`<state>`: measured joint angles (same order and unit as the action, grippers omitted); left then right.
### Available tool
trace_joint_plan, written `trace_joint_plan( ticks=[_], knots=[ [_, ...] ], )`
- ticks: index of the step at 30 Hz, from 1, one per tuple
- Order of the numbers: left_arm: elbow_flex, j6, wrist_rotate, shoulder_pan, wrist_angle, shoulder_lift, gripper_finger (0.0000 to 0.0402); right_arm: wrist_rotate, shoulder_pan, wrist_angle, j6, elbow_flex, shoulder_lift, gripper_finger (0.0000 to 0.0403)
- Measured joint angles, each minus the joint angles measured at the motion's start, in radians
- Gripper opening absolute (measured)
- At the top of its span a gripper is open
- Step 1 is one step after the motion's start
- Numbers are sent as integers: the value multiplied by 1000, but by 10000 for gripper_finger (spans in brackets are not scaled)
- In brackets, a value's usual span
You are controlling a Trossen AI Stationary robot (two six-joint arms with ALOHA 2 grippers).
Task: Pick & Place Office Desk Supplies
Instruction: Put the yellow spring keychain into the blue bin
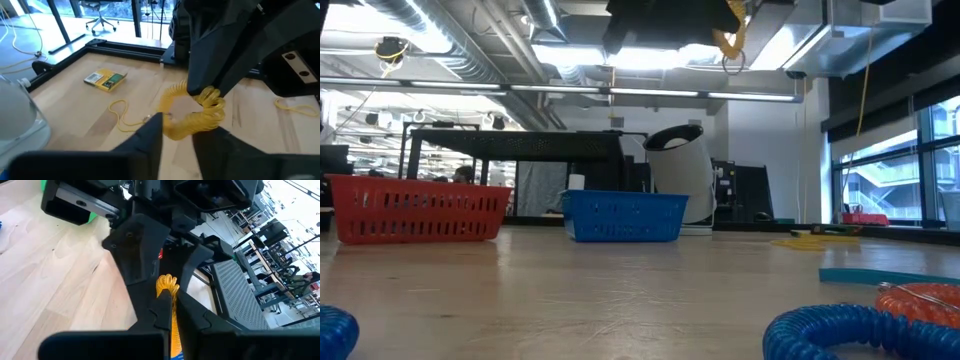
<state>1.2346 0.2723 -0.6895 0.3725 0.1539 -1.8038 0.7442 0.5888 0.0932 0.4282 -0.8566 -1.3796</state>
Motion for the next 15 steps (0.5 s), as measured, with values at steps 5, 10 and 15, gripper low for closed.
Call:
trace_joint_plan(
  ticks=[5, 10, 15],
  knots=[
    [0, -22, 7, 2, 0, 0, 18, -10, -1, -1, -68, 0, 0, 15],
    [0, -24, 8, 1, -1, 0, 25, -24, -12, -4, -199, 0, 0, 55],
    [0, -24, 2, 1, 0, 0, 22, -30, -17, -18, -264, 0, 1, 124]
  ],
)
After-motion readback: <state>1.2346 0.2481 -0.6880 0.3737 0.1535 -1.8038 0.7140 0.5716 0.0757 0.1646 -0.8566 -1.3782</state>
